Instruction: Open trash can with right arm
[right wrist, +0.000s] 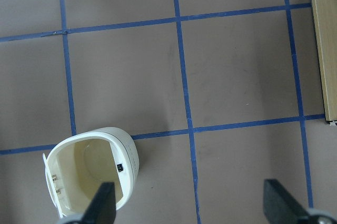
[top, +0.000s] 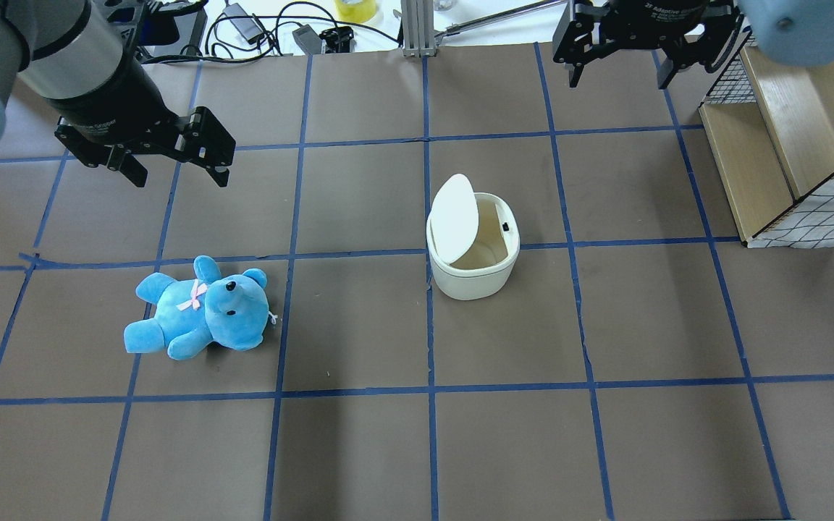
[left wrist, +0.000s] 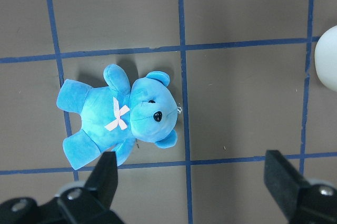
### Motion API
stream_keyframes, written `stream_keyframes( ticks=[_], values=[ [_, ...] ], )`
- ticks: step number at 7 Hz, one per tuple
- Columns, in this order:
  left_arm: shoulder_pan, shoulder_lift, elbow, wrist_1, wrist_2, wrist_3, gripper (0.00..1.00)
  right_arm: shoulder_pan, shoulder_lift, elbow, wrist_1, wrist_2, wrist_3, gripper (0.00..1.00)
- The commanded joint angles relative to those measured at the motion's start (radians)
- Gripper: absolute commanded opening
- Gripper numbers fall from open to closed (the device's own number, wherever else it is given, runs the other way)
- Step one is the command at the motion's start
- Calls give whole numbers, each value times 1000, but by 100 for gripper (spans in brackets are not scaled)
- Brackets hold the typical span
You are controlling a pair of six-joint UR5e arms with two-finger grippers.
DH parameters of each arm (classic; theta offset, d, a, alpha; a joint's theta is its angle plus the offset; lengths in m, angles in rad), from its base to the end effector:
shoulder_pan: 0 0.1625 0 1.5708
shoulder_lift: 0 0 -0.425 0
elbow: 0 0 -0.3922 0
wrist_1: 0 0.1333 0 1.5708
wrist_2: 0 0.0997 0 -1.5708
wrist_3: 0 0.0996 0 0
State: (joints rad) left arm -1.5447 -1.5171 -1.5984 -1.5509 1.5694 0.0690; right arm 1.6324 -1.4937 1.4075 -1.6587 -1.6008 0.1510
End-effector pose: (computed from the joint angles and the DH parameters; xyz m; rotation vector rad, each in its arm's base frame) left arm -0.1210 -0.4768 0.5022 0.0674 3.1392 -0.0722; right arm 0.1632 -0.5299 0.5392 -0.1434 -3.1149 0.2756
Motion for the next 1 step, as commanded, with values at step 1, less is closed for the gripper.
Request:
stream_keyframes(
  ticks=[1],
  values=[
    [0,0,0,0,0,0,100,0,-5,1,14,-1,-10,100]
  ],
)
